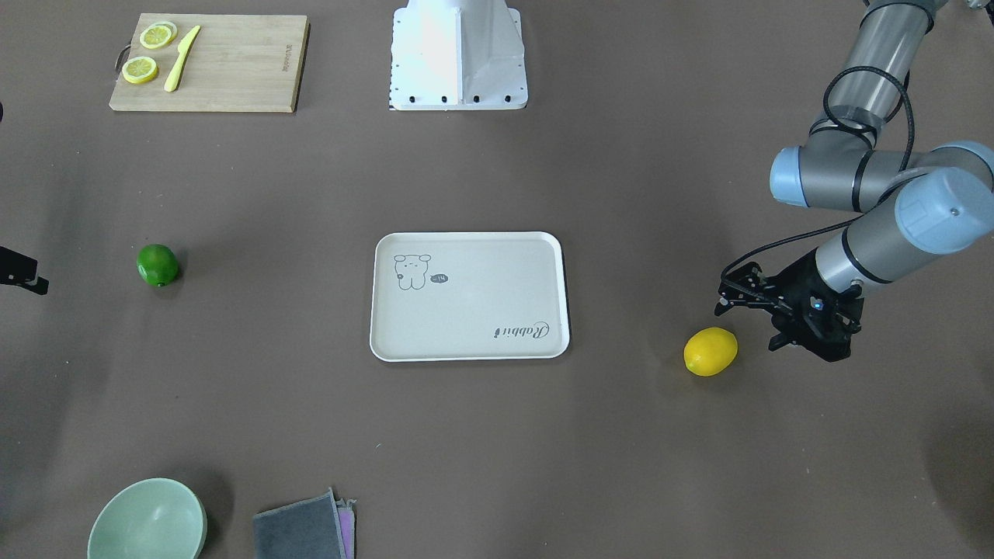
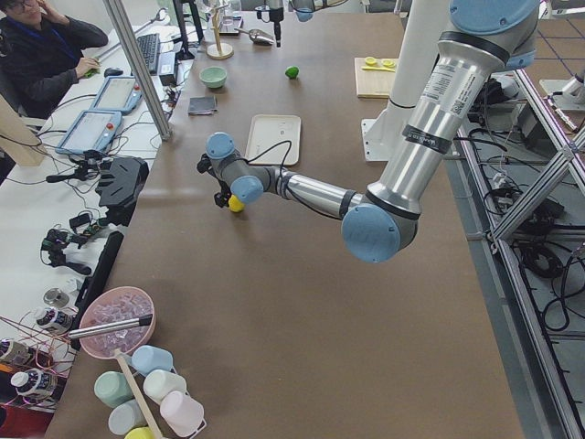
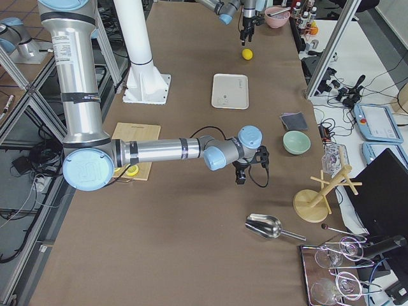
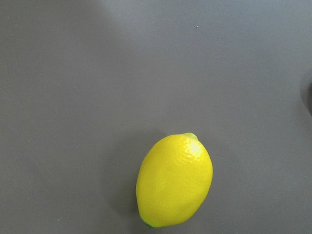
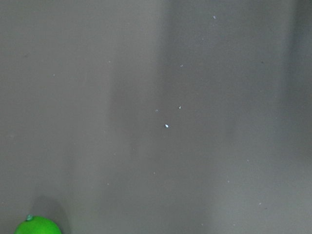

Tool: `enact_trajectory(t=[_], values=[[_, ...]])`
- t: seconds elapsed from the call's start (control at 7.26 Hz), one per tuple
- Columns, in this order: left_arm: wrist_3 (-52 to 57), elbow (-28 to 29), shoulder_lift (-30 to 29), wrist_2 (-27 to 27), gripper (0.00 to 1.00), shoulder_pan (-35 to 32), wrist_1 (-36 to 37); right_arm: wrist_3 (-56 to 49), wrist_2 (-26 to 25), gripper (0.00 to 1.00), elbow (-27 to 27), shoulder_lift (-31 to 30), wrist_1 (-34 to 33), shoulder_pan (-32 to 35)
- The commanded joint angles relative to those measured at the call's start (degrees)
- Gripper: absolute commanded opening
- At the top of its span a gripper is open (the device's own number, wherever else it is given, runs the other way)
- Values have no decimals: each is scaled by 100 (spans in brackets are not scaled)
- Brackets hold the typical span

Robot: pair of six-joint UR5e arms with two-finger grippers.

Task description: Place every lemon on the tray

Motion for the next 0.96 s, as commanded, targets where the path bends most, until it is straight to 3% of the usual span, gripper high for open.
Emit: enact_trajectory(t=[0.0,0.28,0.83], values=[[27,321,-127,273,98,174,-252,2,0,100,-24,0,5,-12],[10,358,-119,573,98,315,-324,2,0,100,-15,9,14,-13],[-8,550,-232,591,98,403,-333,2,0,100,-7,9,14,-30]])
